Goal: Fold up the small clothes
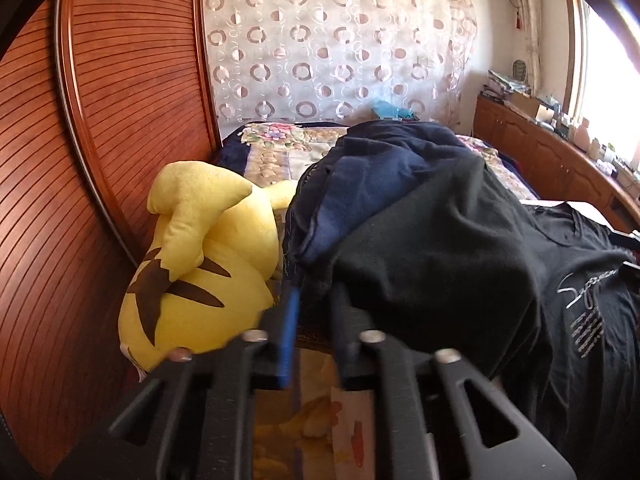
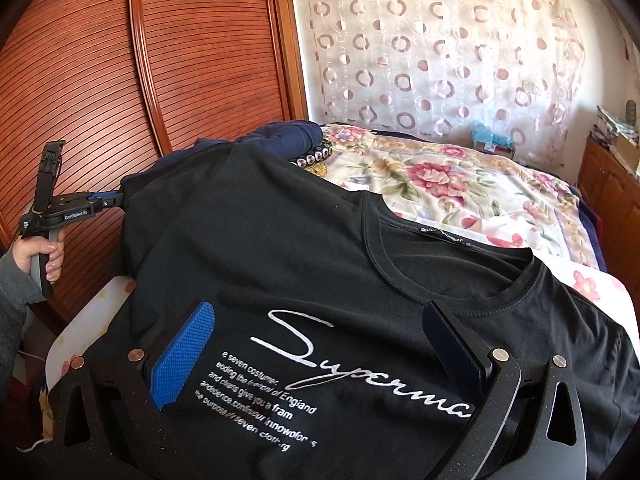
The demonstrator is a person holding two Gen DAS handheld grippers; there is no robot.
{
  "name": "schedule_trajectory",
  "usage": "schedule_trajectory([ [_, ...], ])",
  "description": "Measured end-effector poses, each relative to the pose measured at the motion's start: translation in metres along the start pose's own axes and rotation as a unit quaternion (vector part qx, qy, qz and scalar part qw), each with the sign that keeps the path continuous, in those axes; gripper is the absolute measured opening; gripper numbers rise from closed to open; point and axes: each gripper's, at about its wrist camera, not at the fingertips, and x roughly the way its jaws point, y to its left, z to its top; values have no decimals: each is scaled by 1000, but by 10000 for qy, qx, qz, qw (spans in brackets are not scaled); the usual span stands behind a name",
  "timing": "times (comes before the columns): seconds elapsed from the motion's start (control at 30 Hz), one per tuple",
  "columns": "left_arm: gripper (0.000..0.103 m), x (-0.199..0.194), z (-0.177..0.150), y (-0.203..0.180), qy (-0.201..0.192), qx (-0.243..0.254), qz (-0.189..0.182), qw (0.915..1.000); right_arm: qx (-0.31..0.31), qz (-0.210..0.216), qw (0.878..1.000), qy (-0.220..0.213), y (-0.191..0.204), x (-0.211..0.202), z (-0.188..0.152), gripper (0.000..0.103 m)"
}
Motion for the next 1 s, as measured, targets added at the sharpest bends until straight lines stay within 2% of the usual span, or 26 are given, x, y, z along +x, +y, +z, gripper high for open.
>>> schedule_trajectory([
  [0.17, 3, -14, 0, -17, 216, 164, 246, 9993, 108, -123, 9998, -151, -12, -7, -4, 103],
  [0.3, 3, -42, 10, -36, -37, 225, 65, 9997, 188, -239, 9991, -288, -16, -14, -7, 103],
  [0.5, 3, -65, 55, -90, -309, 575, -562, 9963, 310, -401, 9977, -447, -14, -28, -18, 103],
  [0.7, 3, -48, 94, -163, -248, 1066, -1210, 9866, 529, -571, 9949, -637, -13, -47, -27, 103],
  [0.83, 3, -39, 106, -193, -139, 1072, -1625, 9808, 623, -687, 9931, -722, -11, -58, -38, 103],
  [0.9, 7, -39, 111, -199, -158, 1064, -1638, 9806, 661, -725, 9927, -700, -9, -59, -41, 103],
  [1.0, 24, -44, 111, -198, -243, 1039, -1648, 9805, 658, -742, 9930, -636, -5, -60, -46, 103],
])
